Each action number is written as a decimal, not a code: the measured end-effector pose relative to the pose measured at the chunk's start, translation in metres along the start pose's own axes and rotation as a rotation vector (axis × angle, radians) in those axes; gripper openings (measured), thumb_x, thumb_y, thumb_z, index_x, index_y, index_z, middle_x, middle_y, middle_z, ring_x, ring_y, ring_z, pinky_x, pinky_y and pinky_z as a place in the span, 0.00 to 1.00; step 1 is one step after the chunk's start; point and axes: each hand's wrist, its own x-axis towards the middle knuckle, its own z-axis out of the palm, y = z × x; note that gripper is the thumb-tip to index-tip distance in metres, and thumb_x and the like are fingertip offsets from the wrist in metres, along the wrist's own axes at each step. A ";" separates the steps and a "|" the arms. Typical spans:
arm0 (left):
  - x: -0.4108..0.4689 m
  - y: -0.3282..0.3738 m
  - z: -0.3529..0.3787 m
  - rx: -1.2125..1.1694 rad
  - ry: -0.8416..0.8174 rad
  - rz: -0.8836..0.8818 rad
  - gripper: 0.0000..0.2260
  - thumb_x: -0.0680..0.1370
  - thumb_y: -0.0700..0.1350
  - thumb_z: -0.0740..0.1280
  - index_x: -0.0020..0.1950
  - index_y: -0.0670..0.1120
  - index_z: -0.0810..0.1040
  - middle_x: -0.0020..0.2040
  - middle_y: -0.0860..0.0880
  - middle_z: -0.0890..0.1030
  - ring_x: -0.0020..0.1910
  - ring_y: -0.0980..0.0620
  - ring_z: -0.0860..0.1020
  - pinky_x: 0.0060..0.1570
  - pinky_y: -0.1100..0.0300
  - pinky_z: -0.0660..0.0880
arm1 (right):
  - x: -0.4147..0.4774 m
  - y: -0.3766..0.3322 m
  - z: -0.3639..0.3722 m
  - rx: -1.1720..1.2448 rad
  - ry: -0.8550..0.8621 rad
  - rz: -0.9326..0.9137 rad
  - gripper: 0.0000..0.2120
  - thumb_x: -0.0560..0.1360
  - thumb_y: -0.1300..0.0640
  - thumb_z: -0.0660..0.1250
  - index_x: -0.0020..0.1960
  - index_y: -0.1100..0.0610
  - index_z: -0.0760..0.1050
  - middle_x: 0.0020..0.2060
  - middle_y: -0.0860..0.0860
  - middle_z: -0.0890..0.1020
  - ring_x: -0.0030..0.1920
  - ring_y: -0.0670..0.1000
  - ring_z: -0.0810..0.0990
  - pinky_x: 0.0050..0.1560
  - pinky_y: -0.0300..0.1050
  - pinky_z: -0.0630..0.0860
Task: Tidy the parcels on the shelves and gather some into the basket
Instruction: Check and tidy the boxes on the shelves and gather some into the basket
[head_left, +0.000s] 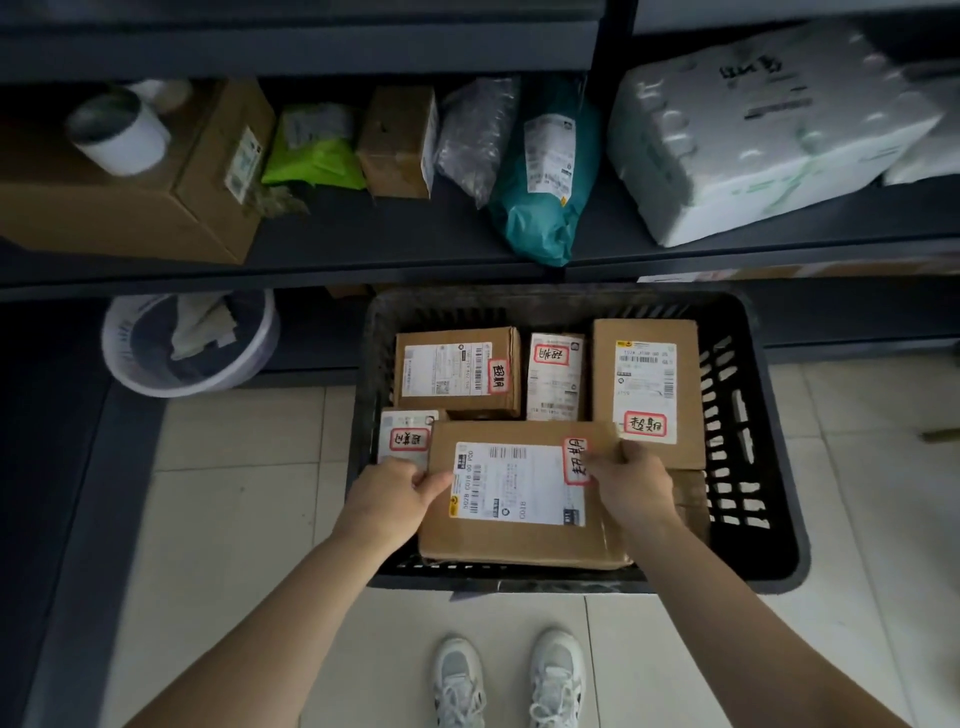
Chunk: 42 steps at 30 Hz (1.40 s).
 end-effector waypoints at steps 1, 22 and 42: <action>0.000 0.001 0.000 -0.013 -0.018 -0.006 0.16 0.78 0.57 0.61 0.45 0.47 0.80 0.44 0.51 0.83 0.42 0.54 0.81 0.45 0.55 0.81 | 0.000 -0.001 0.001 0.012 0.000 0.009 0.10 0.78 0.57 0.64 0.58 0.59 0.74 0.43 0.52 0.77 0.43 0.52 0.76 0.45 0.46 0.74; 0.007 -0.005 -0.004 -0.080 -0.205 0.050 0.08 0.74 0.52 0.71 0.51 0.54 0.75 0.55 0.53 0.80 0.53 0.53 0.78 0.56 0.56 0.76 | 0.011 0.013 0.017 -0.007 0.102 -0.075 0.08 0.78 0.54 0.63 0.55 0.57 0.73 0.46 0.54 0.79 0.50 0.57 0.77 0.55 0.54 0.75; 0.018 -0.006 0.041 0.234 0.006 0.017 0.10 0.79 0.55 0.60 0.48 0.50 0.73 0.46 0.51 0.78 0.42 0.54 0.75 0.36 0.62 0.70 | 0.033 0.044 0.026 -0.129 0.072 -0.089 0.12 0.80 0.58 0.60 0.62 0.59 0.69 0.49 0.54 0.78 0.44 0.51 0.74 0.32 0.40 0.69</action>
